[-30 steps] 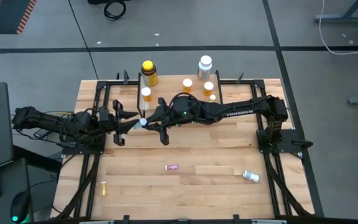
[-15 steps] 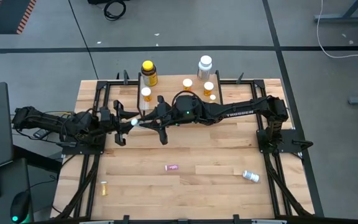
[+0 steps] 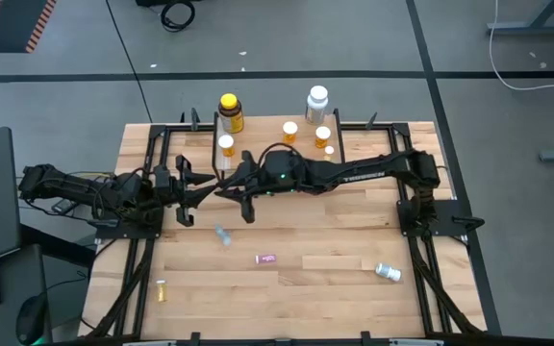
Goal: Pick and place medicine bottles onto shelf by color
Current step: Put the blue pill bottle on the shelf
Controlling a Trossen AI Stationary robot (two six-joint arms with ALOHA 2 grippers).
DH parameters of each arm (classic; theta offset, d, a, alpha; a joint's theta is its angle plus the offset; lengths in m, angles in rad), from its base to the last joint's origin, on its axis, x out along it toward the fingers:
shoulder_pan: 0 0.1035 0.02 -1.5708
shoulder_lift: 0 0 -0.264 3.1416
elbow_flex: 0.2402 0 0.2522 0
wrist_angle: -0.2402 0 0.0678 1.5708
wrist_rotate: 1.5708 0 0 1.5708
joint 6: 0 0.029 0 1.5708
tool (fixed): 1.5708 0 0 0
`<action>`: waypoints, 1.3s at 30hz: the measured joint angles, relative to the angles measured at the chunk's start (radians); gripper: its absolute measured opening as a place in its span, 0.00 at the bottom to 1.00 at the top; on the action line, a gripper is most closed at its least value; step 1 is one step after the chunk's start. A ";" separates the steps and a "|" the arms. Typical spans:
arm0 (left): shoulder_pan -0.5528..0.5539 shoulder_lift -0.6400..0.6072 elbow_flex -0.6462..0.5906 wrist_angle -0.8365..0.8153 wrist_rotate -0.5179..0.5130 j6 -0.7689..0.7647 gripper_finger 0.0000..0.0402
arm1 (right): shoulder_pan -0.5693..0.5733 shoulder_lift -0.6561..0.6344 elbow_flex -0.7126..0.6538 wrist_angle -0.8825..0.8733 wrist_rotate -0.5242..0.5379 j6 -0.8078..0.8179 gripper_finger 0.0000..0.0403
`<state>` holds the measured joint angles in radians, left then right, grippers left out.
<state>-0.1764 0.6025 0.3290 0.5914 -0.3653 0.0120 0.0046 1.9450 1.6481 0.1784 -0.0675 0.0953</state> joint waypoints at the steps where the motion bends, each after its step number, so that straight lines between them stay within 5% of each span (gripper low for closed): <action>1: 0.000 0.000 0.000 -0.003 0.000 0.000 0.34 | 0.001 0.002 -0.002 -0.020 0.000 0.007 0.27; 13: -0.004 -0.113 0.000 -0.197 -0.046 0.021 0.34 | 0.007 -0.032 -0.001 -0.454 -0.001 0.008 0.30; 20: -0.004 -0.176 0.069 -0.599 -0.112 -0.080 0.34 | 0.036 -0.014 -0.087 -0.486 -0.001 -0.053 0.41; 25: -0.027 -0.037 0.130 -0.913 -0.105 -0.236 0.34 | 0.027 -0.018 -0.168 -0.479 -0.031 -0.063 0.49; 33: -0.128 0.259 0.214 -1.109 -0.029 -0.268 0.40 | 0.017 -0.034 -0.264 -0.470 -0.065 -0.072 0.55; 39: -0.222 0.489 0.316 -1.283 -0.011 -0.096 0.52 | 0.002 -0.043 -0.320 -0.456 -0.066 -0.092 0.54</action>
<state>-0.3985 1.0912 0.6454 -0.6914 -0.3765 -0.0844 0.0068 1.9021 1.3278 -0.2772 -0.1333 0.0030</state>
